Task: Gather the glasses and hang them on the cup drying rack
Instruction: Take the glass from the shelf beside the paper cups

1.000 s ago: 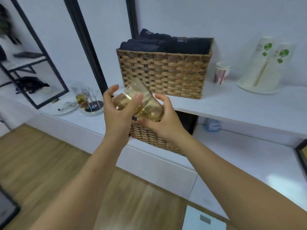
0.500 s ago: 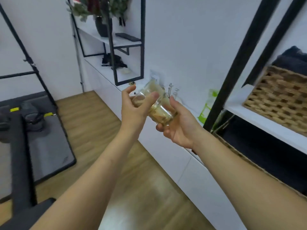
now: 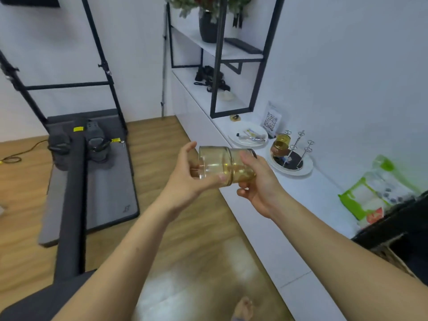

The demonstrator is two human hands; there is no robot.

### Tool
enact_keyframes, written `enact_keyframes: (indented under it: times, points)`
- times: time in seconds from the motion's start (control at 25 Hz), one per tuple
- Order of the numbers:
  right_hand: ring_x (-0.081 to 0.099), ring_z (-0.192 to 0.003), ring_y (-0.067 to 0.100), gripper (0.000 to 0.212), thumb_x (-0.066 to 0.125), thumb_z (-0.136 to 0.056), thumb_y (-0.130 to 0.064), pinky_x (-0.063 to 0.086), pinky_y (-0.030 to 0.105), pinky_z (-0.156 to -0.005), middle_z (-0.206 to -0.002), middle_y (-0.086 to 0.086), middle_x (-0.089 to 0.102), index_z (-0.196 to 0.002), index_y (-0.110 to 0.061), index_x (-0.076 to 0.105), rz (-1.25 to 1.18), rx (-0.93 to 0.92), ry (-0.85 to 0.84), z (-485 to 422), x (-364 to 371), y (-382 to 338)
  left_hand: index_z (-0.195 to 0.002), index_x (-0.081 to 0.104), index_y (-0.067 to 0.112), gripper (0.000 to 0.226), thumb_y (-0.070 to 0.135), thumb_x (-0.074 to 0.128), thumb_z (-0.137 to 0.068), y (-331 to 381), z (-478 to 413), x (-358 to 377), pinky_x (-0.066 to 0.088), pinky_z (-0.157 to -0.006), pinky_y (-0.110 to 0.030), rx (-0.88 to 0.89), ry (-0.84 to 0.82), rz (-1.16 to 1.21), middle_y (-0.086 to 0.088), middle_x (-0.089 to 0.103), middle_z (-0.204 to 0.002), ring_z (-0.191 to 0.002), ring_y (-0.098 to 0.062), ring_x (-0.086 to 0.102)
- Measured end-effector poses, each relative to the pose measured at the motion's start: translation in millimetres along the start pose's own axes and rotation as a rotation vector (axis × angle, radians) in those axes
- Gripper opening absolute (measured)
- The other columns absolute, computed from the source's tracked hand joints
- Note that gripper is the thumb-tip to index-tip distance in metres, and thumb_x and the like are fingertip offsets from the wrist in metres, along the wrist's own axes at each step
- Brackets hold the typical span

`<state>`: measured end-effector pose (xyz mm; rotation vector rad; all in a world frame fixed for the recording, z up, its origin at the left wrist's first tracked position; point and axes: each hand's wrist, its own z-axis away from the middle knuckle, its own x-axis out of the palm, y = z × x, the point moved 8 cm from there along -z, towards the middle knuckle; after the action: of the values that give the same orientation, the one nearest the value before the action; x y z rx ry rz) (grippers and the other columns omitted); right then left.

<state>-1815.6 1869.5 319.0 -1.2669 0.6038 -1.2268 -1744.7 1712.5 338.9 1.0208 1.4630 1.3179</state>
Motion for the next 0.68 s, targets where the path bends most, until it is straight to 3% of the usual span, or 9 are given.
enact_keyframes:
  times: [0.12, 0.28, 0.36, 0.44, 0.52, 0.6, 0.68]
  points:
    - [0.044, -0.048, 0.009, 0.037, 0.079, -0.064, -0.047, 0.036, 0.025, -0.044, -0.069, -0.004, 0.06, -0.09, -0.026, 0.065, -0.034, -0.013, -0.017, -60.0, -25.3, -7.3, -0.137, 0.034, 0.037, 0.09, 0.032, 0.089, -0.065, -8.6, -47.8, 27.8, 0.053, -0.079, -0.02, -0.003, -0.056, -0.075, 0.005, 0.059, -0.119, -0.092, 0.002, 0.063]
    - [0.053, -0.061, 0.014, 0.04, 0.082, -0.056, -0.046, 0.041, 0.026, -0.05, -0.073, 0.0, 0.065, -0.086, -0.023, 0.071, -0.015, -0.028, 0.064, -142.0, -83.7, -40.0, -0.129, 0.041, 0.033, 0.08, 0.038, 0.086, -0.062, -14.3, -132.7, 78.0, 0.054, -0.089, -0.035, -0.064, -0.108, -0.127, 0.001, 0.057, -0.122, -0.108, -0.016, 0.059]
    - [0.056, -0.061, 0.013, 0.046, 0.083, -0.053, -0.045, 0.042, 0.028, -0.053, -0.073, -0.002, 0.067, -0.091, -0.021, 0.073, 0.072, -0.051, 0.103, -180.1, -120.9, -61.8, -0.131, 0.042, 0.032, 0.079, 0.045, 0.083, -0.064, -18.1, -179.5, 106.7, 0.052, -0.09, -0.033, -0.093, -0.144, -0.189, 0.004, 0.054, -0.126, -0.112, -0.015, 0.056]
    - [0.058, -0.057, 0.008, 0.062, 0.083, -0.053, -0.045, 0.042, 0.027, -0.05, -0.082, -0.002, 0.068, -0.106, -0.017, 0.07, 0.212, -0.08, 0.187, -215.0, -164.1, -79.4, -0.136, 0.041, 0.031, 0.078, 0.049, 0.079, -0.071, -26.9, -226.5, 137.5, 0.05, -0.093, -0.034, -0.104, -0.184, -0.232, 0.005, 0.049, -0.131, -0.115, -0.014, 0.054]
    - [0.062, -0.067, 0.005, 0.074, 0.084, -0.053, -0.048, 0.045, 0.024, -0.054, -0.099, -0.002, 0.069, -0.118, -0.018, 0.065, 0.346, -0.108, 0.304, -238.5, -207.8, -89.7, -0.138, 0.04, 0.031, 0.074, 0.05, 0.075, -0.075, -41.2, -266.6, 169.4, 0.048, -0.097, -0.04, -0.129, -0.226, -0.238, 0.004, 0.048, -0.133, -0.117, -0.014, 0.053]
    - [0.066, -0.087, 0.006, 0.074, 0.086, -0.05, -0.052, 0.049, 0.024, -0.068, -0.107, -0.008, 0.069, -0.116, -0.028, 0.065, 0.462, -0.158, 0.394, -251.4, -245.0, -96.9, -0.138, 0.041, 0.033, 0.072, 0.053, 0.072, -0.076, -54.1, -301.8, 200.0, 0.048, -0.097, -0.039, -0.144, -0.283, -0.251, 0.006, 0.049, -0.131, -0.117, -0.012, 0.052]
    - [0.064, -0.092, -0.001, 0.066, 0.085, -0.047, -0.058, 0.047, 0.019, -0.072, -0.103, -0.016, 0.068, -0.106, -0.037, 0.064, 0.558, -0.179, 0.521, -264.2, -290.1, -105.6, -0.134, 0.043, 0.033, 0.066, 0.054, 0.07, -0.077, -70.7, -347.3, 239.2, 0.048, -0.09, -0.03, -0.153, -0.359, -0.277, 0.009, 0.052, -0.126, -0.113, -0.01, 0.053]
